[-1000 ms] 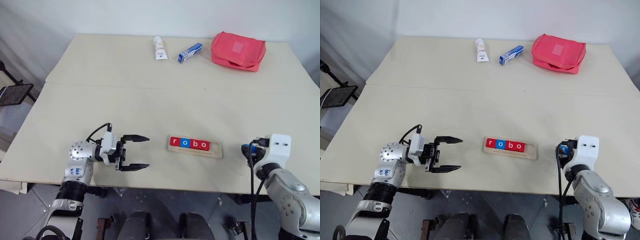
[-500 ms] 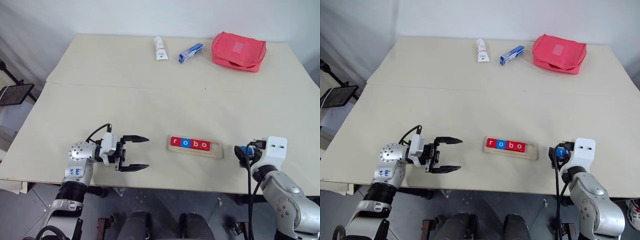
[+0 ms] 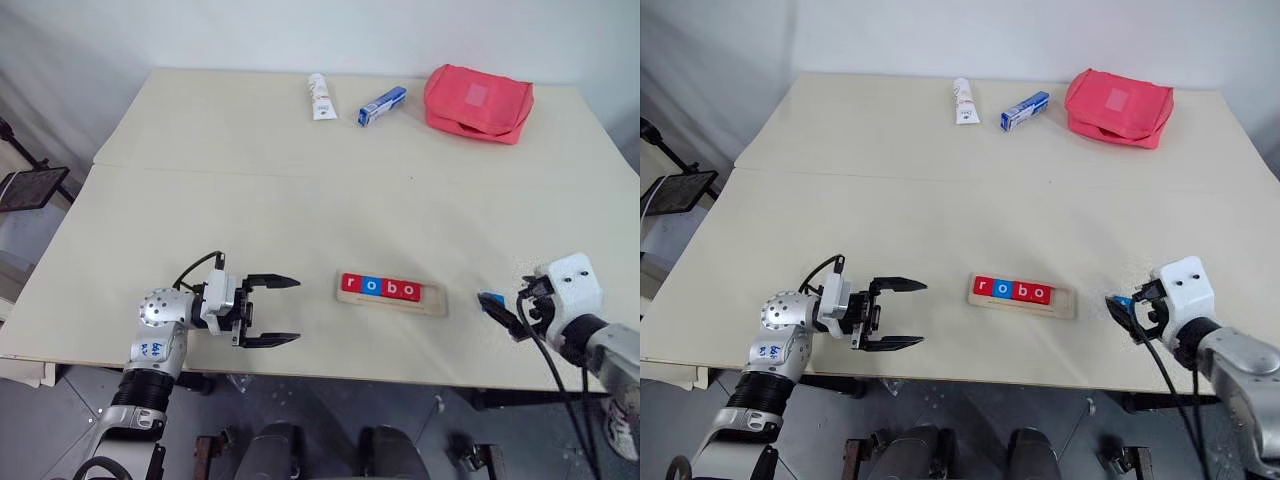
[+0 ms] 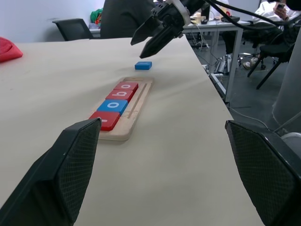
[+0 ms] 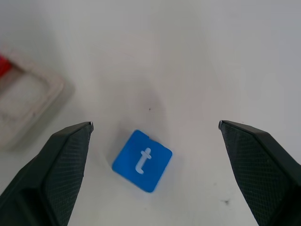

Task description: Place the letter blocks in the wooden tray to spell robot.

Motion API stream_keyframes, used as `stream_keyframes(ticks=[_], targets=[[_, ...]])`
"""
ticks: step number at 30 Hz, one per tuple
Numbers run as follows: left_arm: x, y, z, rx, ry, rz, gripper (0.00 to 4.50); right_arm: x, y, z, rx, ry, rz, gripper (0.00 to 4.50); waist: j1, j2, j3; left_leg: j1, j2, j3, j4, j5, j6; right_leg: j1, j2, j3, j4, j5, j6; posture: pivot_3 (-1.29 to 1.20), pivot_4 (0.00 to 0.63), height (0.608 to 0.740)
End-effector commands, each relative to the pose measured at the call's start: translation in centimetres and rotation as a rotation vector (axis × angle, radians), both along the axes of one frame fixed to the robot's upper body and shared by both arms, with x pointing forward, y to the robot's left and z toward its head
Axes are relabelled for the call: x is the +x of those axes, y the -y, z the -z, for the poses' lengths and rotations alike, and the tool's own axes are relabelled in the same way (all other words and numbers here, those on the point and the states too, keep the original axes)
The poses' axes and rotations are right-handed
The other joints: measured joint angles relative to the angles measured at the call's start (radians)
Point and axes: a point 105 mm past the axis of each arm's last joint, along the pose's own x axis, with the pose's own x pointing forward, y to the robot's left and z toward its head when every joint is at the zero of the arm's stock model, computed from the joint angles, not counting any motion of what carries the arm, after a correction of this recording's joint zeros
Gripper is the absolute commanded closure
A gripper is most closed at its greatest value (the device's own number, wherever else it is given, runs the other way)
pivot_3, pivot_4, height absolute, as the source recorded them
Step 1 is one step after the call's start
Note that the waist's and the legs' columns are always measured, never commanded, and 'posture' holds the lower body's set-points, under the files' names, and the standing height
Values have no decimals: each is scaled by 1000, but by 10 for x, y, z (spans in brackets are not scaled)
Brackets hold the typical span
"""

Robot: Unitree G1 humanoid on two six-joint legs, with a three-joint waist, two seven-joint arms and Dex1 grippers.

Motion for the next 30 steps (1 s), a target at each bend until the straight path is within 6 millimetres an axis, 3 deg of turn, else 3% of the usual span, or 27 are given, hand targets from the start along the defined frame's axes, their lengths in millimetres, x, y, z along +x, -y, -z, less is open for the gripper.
stream_keyframes(ticks=[1,7,12,18,21,28,30], targets=[[-3,2,-3,-7,22,1,0,0,-3,-3,-51,-58,-162,17,0,0,0,0,0,0,0,0,0,0,0,0,0,0,0,0,150,740],[-5,-2,-3,-2,23,-24,0,3,6,3,-183,-222,-404,17,0,0,0,0,0,0,1,0,0,1,-1,-2,-2,0,0,0,150,740],[-8,-5,-4,2,24,-47,0,19,15,7,-247,-253,-462,17,-1,-1,0,-1,1,0,1,0,0,1,-1,-4,-3,0,0,0,150,740],[-9,-8,-5,2,25,-76,0,24,15,15,-276,-299,-530,17,2,-1,0,-1,0,-1,2,0,0,2,-2,-6,-2,0,0,0,150,740],[-10,-9,-4,2,25,-83,0,24,15,18,-277,-315,-545,680,3,-1,0,-1,0,-2,2,0,0,2,-3,-7,-3,0,0,0,150,740],[-10,-8,-4,-3,22,-88,0,26,19,16,-303,-316,-548,2961,2,-1,0,-1,0,-2,3,0,0,3,-3,-8,-3,0,0,0,150,740],[-10,-6,-4,-5,23,-85,0,29,17,8,-308,-290,-548,3045,3,-1,0,-1,0,-2,3,0,0,3,-3,-8,-3,0,0,0,150,740]])
